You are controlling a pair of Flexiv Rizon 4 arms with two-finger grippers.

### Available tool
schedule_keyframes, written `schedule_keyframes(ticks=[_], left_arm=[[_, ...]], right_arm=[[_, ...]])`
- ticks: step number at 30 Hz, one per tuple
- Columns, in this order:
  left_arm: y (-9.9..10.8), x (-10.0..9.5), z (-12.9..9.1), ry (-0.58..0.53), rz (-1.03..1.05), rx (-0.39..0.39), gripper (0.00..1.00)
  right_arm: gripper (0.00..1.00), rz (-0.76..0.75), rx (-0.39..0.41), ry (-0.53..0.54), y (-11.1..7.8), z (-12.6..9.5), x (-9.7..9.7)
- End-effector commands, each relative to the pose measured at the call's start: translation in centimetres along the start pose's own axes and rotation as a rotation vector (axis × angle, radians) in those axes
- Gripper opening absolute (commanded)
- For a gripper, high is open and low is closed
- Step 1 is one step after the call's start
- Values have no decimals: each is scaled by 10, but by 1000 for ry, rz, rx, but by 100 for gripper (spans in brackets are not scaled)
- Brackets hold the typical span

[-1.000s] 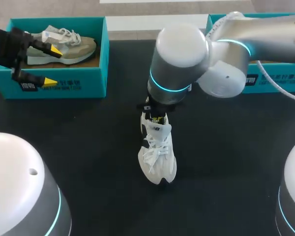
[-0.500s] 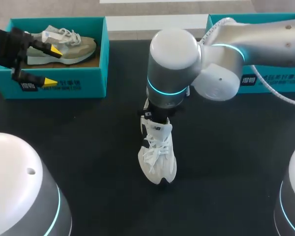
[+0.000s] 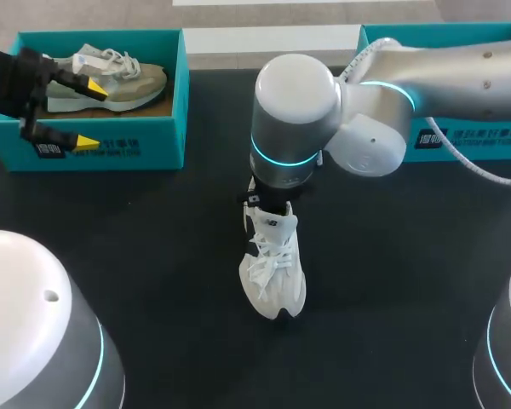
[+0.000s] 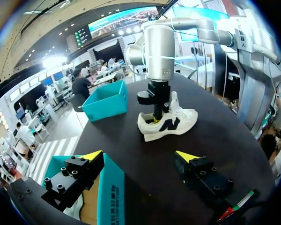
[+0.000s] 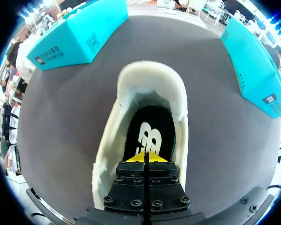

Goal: Take the shoe out of the shoebox, open the shoe tongue, remove and reinsert the insole, then place the shoe into the shoebox

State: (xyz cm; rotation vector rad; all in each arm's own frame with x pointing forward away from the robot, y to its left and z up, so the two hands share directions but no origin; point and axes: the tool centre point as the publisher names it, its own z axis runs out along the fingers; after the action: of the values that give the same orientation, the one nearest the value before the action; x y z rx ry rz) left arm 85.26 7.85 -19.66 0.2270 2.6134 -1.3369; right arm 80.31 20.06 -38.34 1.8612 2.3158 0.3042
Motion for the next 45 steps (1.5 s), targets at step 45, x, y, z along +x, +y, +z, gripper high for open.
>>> schedule_keyframes(ticks=[45], left_arm=[[-1, 1, -1, 2, -1, -3, 100]], right_arm=[[0, -21, 149, 50, 13, -59, -6]])
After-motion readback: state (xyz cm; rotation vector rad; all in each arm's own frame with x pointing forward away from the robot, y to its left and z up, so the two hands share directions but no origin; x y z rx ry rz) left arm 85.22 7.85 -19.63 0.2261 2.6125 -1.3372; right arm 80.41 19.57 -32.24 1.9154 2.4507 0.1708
